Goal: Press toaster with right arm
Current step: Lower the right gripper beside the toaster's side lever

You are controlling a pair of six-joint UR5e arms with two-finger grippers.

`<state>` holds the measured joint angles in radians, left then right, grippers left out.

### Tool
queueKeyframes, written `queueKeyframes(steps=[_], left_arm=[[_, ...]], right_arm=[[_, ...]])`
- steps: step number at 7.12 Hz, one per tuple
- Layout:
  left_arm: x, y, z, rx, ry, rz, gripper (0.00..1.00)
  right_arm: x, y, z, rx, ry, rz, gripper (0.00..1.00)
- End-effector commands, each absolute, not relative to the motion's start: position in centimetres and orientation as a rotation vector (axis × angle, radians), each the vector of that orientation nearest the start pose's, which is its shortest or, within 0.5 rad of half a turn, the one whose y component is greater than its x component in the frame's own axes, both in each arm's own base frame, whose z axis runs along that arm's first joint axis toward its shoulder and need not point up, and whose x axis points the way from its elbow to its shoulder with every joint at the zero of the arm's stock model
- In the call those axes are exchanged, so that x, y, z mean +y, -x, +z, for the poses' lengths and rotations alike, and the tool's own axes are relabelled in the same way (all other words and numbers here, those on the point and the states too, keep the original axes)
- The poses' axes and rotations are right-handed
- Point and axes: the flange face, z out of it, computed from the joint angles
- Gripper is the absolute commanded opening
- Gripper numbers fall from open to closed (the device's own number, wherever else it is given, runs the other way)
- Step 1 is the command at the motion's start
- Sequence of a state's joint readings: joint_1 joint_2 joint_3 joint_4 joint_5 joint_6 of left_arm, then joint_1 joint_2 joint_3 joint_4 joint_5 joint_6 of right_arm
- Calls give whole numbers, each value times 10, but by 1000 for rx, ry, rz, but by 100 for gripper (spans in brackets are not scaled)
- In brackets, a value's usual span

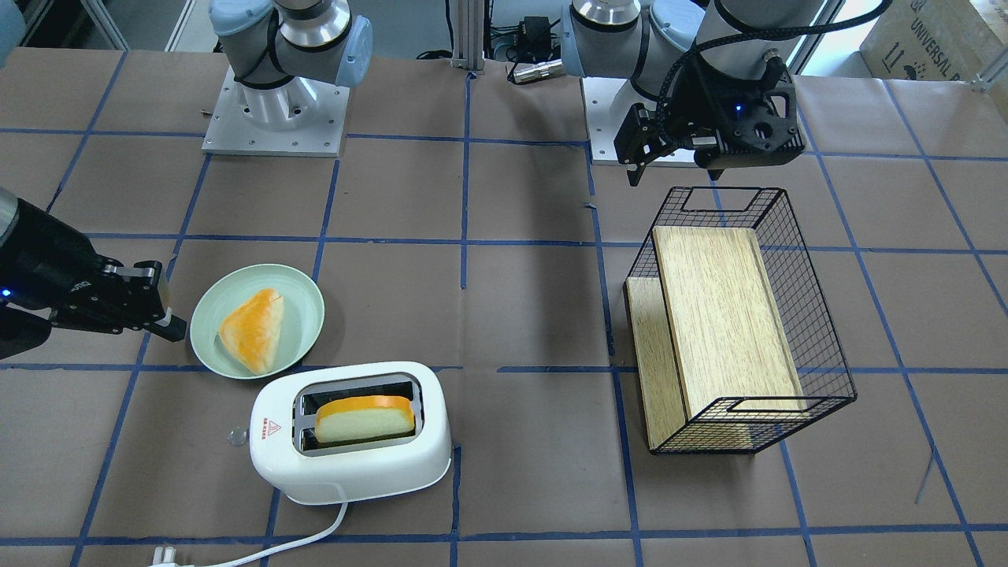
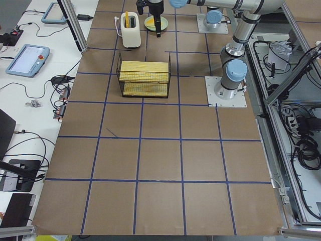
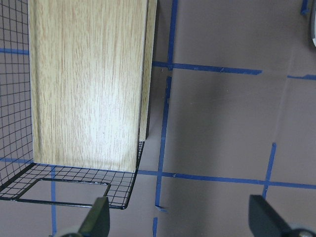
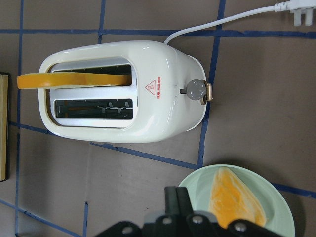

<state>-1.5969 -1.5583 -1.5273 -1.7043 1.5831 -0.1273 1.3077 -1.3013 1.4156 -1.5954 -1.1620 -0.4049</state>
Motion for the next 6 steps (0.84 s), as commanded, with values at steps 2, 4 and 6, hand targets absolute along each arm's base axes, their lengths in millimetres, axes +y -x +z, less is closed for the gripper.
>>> queueKeyframes(steps=[2, 4, 6], left_arm=[[-474, 144, 502, 3117, 157, 120, 100], [-474, 144, 502, 3117, 157, 120, 100], [-475, 145, 502, 3117, 157, 118, 100]], right_arm=[[-660, 1, 409, 2681, 156, -76, 0], [-684, 10, 402, 2678, 150, -71, 0], [-688, 38, 381, 2624, 98, -63, 0]])
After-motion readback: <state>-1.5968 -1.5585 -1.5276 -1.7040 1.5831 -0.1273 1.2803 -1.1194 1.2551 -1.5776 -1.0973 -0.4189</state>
